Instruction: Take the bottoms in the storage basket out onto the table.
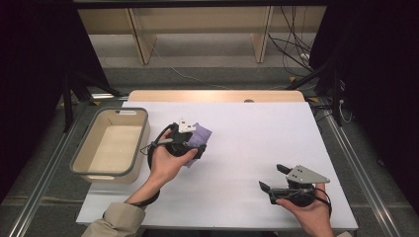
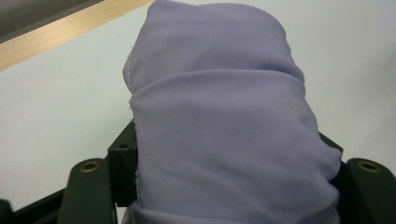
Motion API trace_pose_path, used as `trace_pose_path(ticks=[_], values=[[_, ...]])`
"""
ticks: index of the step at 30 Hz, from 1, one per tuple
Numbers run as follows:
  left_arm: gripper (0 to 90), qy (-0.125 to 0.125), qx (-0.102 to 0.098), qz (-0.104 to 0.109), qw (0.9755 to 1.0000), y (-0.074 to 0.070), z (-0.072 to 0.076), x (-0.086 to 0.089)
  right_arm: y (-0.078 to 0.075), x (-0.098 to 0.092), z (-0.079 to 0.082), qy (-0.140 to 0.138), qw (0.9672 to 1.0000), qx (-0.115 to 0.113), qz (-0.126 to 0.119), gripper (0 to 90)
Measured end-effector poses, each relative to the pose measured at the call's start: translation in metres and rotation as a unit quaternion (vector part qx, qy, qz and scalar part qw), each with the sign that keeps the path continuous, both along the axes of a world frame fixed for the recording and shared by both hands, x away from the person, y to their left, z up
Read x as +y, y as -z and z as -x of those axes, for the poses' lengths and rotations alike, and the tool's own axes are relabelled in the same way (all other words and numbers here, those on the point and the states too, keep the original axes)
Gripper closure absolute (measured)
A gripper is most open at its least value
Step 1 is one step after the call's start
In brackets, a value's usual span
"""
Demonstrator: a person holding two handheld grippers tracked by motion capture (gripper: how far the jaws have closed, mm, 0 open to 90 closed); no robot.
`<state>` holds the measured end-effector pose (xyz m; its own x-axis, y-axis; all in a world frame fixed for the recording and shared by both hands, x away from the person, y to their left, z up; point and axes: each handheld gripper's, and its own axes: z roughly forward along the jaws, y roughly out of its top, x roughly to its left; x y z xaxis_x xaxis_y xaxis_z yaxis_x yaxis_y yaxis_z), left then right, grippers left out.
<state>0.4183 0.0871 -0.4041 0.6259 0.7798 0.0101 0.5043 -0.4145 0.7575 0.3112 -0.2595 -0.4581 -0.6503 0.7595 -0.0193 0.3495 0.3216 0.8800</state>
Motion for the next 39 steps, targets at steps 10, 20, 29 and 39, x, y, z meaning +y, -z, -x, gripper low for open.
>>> trace_pose_path(ticks=[10, 20, 29, 39], values=[[32.5, 0.009, 0.006, -0.010, 0.9999, 0.006, 0.000, -0.005, 0.000, 0.000, 0.000, -0.001, 1.0000, 0.001, 0.001, 16.3], [32.4, 0.014, 0.011, -0.018, 0.9997, 0.013, 0.001, -0.011, 0.000, 0.000, 0.000, -0.001, 1.0000, 0.001, 0.001, 16.3], [32.3, 0.018, 0.017, -0.028, 0.9993, 0.018, 0.000, -0.015, 0.000, 0.000, 0.000, -0.001, 1.0000, 0.001, 0.001, 16.3], [32.1, 0.027, 0.025, -0.040, 0.9985, 0.026, -0.001, -0.019, 0.000, 0.000, 0.000, -0.001, 1.0000, 0.001, 0.000, 16.3]])
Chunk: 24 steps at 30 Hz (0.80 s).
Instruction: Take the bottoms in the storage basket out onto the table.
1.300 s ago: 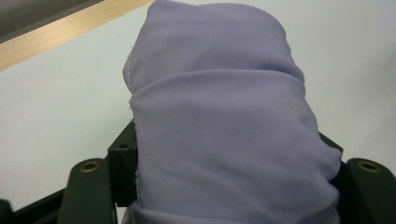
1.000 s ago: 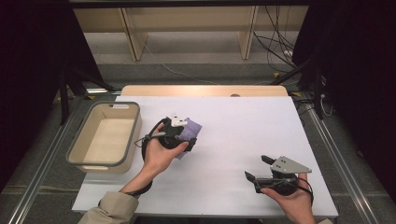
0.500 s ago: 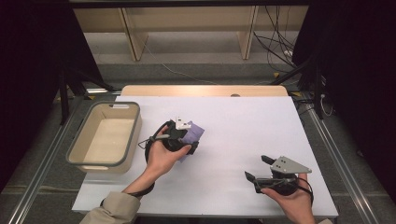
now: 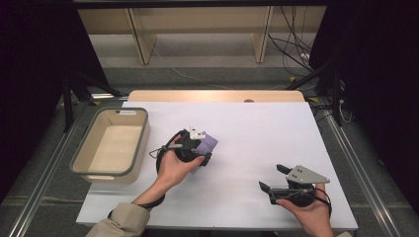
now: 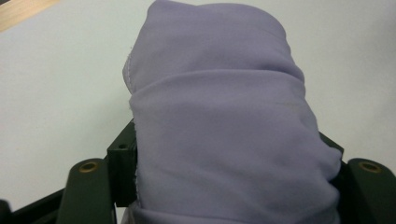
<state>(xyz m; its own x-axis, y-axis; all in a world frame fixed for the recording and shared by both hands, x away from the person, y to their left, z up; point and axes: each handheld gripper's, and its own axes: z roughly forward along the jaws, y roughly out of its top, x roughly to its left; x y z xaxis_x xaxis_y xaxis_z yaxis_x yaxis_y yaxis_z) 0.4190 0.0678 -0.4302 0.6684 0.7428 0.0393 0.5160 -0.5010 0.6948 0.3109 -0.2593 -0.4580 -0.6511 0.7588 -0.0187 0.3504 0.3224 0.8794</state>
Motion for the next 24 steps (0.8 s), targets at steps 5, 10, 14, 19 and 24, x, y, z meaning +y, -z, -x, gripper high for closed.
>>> trace_pose_path(ticks=[5, 10, 14, 19, 24], values=[[32.0, 0.005, 0.003, -0.010, 0.9999, 0.004, 0.000, -0.002, 0.000, 0.001, -0.001, -0.002, 1.0000, -0.001, 0.001, 16.3], [32.0, 0.007, 0.004, -0.015, 0.9999, 0.008, 0.000, -0.004, 0.000, 0.002, 0.000, -0.004, 1.0000, 0.000, 0.002, 16.3], [31.9, 0.008, 0.005, -0.016, 0.9998, 0.009, -0.001, -0.005, 0.000, 0.001, 0.000, -0.003, 1.0000, -0.001, 0.000, 16.3], [31.8, 0.011, 0.011, -0.021, 0.9997, 0.013, -0.001, -0.007, 0.000, 0.002, 0.000, -0.003, 1.0000, 0.000, 0.002, 16.3], [31.7, 0.010, 0.013, -0.024, 0.9996, 0.018, -0.002, -0.009, 0.000, 0.001, 0.000, -0.004, 1.0000, 0.000, 0.001, 16.3]])
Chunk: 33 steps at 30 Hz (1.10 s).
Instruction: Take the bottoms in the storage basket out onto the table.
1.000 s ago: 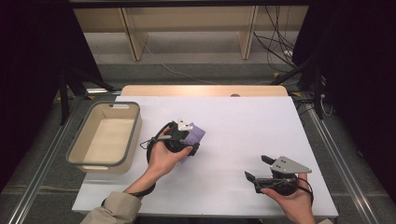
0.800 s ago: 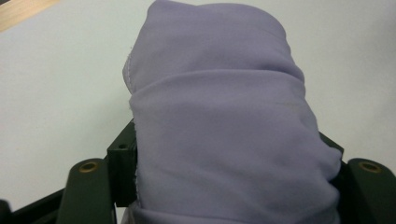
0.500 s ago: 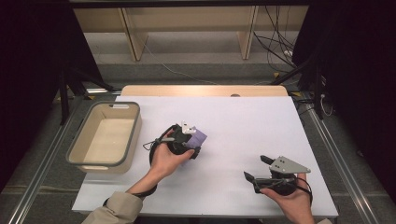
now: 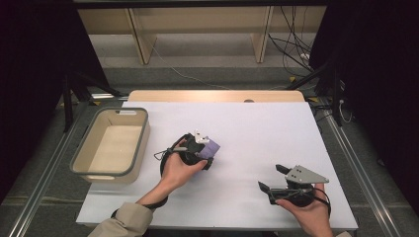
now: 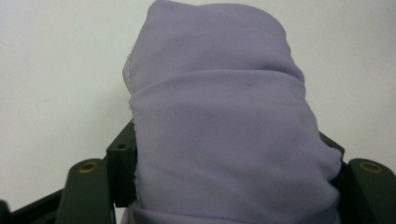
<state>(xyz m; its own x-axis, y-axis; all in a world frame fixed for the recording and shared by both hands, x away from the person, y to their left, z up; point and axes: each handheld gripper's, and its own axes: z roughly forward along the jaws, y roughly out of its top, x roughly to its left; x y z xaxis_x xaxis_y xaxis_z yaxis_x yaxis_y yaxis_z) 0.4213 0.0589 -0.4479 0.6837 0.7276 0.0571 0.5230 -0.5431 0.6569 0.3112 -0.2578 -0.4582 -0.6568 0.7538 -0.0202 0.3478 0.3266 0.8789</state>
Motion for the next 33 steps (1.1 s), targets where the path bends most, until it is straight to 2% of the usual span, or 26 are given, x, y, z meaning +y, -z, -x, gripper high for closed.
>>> trace_pose_path(ticks=[22, 33], values=[[31.1, 0.003, 0.015, -0.017, 0.9997, 0.011, -0.005, -0.002, 0.000, 0.000, 0.000, 0.002, 1.0000, 0.001, 0.000, 16.3], [30.1, -0.001, 0.033, -0.017, 0.9993, 0.019, -0.008, -0.002, -0.001, 0.000, 0.000, 0.001, 1.0000, -0.003, 0.000, 16.3]])
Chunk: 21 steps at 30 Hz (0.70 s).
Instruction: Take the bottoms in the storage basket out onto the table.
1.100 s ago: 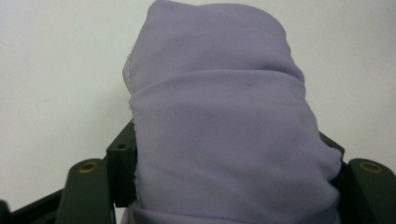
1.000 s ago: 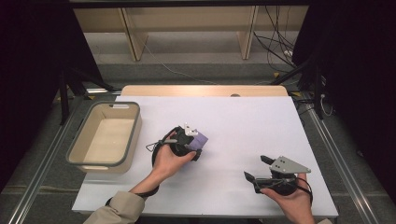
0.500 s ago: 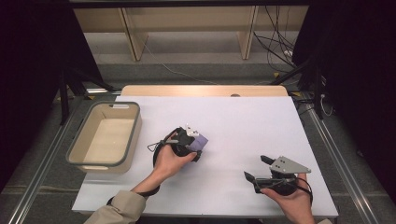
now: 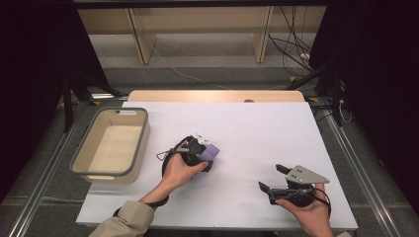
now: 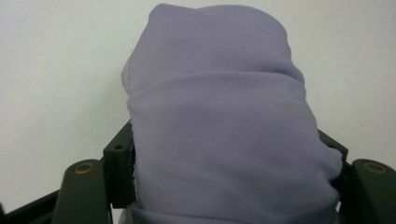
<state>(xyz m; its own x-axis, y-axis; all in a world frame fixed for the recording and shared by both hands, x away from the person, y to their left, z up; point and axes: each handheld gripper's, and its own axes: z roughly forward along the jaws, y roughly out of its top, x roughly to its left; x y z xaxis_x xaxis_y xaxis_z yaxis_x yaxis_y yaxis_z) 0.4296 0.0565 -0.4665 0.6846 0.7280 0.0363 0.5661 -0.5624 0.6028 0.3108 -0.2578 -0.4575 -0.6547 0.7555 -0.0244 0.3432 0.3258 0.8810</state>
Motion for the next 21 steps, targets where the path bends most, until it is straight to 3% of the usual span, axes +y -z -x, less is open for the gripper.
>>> trace_pose_path(ticks=[14, 21], values=[[26.6, 0.004, 0.002, 0.001, 1.0000, 0.0019, -0.0015, -0.0006, -0.0002, 0.0001, 0.0001, -0.001, 1.0000, 0.000, -0.001, 16.3], [16.5, 0.016, 0.009, 0.028, 0.9994, -0.0001, -0.0033, 0.0014, 0.0001, 0.0002, 0.0001, -0.001, 1.0000, 0.000, 0.000, 16.3]])
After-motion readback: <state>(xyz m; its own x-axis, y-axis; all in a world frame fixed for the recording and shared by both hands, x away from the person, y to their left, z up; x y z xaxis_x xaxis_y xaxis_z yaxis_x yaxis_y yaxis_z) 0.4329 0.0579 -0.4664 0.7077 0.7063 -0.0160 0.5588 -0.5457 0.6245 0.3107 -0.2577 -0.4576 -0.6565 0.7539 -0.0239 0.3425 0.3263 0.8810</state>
